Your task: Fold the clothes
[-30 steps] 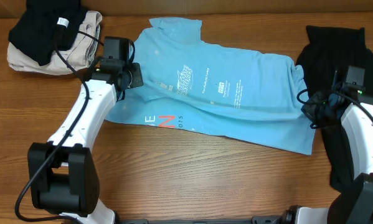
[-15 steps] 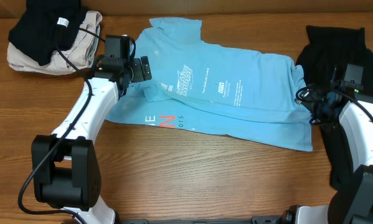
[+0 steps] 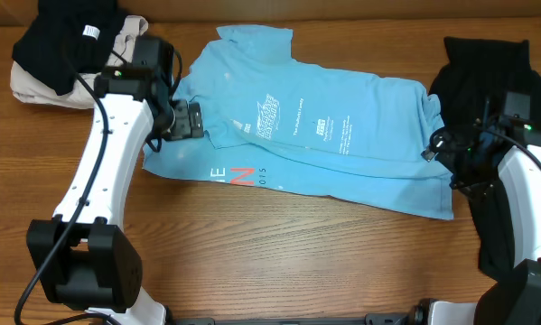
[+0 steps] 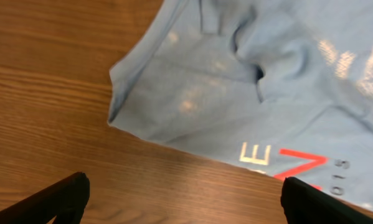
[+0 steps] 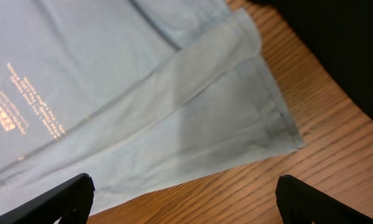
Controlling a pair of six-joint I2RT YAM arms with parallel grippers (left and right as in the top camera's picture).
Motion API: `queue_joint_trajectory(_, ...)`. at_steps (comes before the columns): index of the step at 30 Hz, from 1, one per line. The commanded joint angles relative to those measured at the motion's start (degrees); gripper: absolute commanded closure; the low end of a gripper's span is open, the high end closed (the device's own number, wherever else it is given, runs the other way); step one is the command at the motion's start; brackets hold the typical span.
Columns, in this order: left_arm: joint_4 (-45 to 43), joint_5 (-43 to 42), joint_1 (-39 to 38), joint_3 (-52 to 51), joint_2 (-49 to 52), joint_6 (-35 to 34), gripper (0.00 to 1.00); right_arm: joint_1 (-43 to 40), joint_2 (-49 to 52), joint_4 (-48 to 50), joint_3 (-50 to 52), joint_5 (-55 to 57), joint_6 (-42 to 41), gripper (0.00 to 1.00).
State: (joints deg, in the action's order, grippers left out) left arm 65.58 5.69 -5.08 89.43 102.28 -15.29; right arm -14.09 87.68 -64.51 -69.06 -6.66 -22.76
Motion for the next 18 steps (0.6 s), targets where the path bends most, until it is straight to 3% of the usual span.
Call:
queue_joint_trajectory(1,-4.55,0.48,1.86,-8.68,0.04,1.53,0.0,2.12,-1.09,0.11,-1.4,-1.09,1.92,0.03)
queue_joint_trajectory(10,-29.42,-2.82,3.93,-23.32,0.15,8.79,0.04,5.05,-1.05,0.94,-1.4,-0.94,1.99,0.03)
queue_joint_trajectory(16,-37.09,-3.06,3.93,-26.32,1.38,9.38,0.05,5.03,-1.05,1.05,-1.4,-0.94,2.01,0.03)
queue_joint_trajectory(18,-38.66,-3.23,3.93,-27.1,2.05,9.6,0.1,5.03,-1.05,1.25,-1.4,-0.92,2.01,0.03)
